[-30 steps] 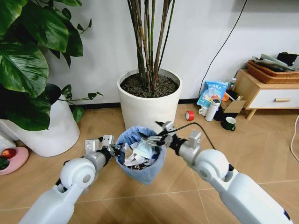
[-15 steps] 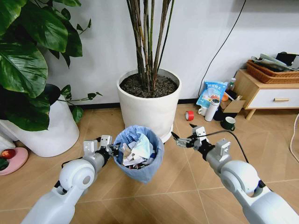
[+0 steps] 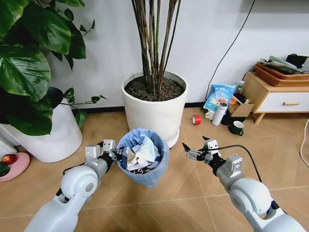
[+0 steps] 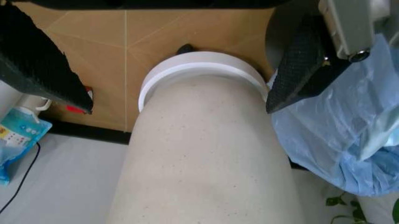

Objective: Pick up the trash bin and place the garbage on the floor into it.

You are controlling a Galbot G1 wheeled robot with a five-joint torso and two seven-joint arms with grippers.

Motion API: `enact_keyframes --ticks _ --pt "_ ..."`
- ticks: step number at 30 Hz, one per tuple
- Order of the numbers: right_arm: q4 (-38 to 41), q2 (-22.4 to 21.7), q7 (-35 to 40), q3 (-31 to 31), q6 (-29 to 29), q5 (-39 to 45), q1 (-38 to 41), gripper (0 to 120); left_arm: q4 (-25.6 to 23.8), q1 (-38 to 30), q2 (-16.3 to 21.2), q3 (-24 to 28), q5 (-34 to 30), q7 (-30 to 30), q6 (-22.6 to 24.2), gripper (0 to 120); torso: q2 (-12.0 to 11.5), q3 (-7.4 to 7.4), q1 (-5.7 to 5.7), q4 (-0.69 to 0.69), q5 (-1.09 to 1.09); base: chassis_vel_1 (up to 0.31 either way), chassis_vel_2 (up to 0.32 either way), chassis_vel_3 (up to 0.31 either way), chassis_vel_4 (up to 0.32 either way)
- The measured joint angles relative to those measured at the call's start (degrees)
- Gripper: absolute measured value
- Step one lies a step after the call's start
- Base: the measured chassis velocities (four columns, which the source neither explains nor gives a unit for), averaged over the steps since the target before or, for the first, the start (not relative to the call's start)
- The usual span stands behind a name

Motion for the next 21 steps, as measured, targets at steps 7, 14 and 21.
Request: enact_keyframes --ticks 7,14,21 --pt "0.49 0.14 0.17 0.43 0.01 -0.78 -1.24 100 -0.36 0.34 0.27 -0.31 -0.06 0.00 -0.03 0 0.00 0.00 0.00 0.01 -0.01 0.079 0.100 -0.077 -0.072" --pt "0.52 0.12 0.42 0.33 -0.08 -2.04 -1.42 100 -0.48 0.43 0.15 -0.34 -0.06 0.00 -0.06 0 0.00 0.01 0.00 0.01 0.00 0.095 0.107 -0.104 -0.101" --pt "0.30 0.47 0.43 -0.04 -0.18 -2.33 -1.25 100 -0.48 0.51 0.20 -0.42 -0.08 0.01 -0.09 0 0.00 0.00 0.00 0.00 0.00 0.156 0.150 -0.148 -0.144"
